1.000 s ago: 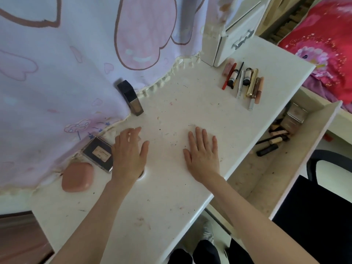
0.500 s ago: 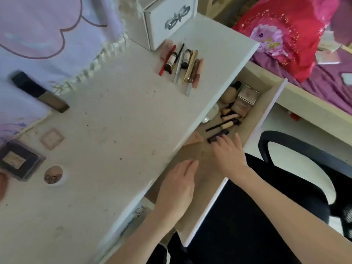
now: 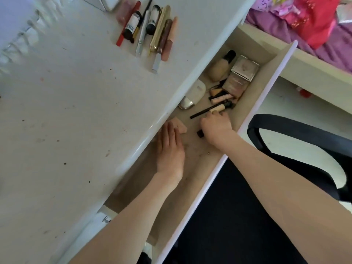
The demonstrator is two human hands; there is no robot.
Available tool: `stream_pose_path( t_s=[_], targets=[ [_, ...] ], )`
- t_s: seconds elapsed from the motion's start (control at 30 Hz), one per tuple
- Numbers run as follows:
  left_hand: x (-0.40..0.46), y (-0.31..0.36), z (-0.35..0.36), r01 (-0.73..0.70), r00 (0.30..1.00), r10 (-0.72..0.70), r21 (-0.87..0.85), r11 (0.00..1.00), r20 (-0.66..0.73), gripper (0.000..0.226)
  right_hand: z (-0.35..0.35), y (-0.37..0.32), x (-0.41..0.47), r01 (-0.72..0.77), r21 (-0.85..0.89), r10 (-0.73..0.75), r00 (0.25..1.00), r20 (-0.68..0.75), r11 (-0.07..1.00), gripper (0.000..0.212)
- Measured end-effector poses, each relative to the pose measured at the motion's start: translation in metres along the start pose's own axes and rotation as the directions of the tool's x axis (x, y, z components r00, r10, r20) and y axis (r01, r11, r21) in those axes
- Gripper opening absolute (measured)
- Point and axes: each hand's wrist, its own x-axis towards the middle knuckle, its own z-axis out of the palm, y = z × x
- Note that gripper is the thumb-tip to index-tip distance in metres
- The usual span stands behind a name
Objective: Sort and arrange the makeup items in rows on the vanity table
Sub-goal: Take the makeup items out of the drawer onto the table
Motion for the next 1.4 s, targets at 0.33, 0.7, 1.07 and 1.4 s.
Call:
stream_pose_path(
  t_s=[0.33, 0.7, 1.07, 1.4],
  targets=[
    [0.004, -0.003, 0.002, -0.045, 0.995, 0.034, -0.125, 0.991, -0.091, 0.064, -0.003, 0.007, -0.002, 0.017, 0.178, -0.003, 0.997, -0.08, 0.984, 0.029],
    [-0.017, -0.002, -0.016, -0.013, 1.0, 0.018, -0.421, 0.907, 0.006, 0.06, -0.017, -0.001, -0.038, -0.033, 0.623, 0.281, 0.911, -0.303, 0.781, 0.022],
    [-0.069, -0.046, -0.122, -0.048, 0.994, -0.05, -0.794, 0.607, -0.098, 0.043, -0.067, -0.025, -0.062, 0.02, 1.0, 0.583, 0.812, -0.019, 0.005, 0.019],
    [-0.046, -0.14, -0.147, -0.027, 0.966, -0.19, -0.799, 0.6, -0.175, 0.044, -0.123, -0.06, -0.02, -0.055, 0.99, 0.618, 0.785, -0.038, 0.13, 0.017]
  ],
)
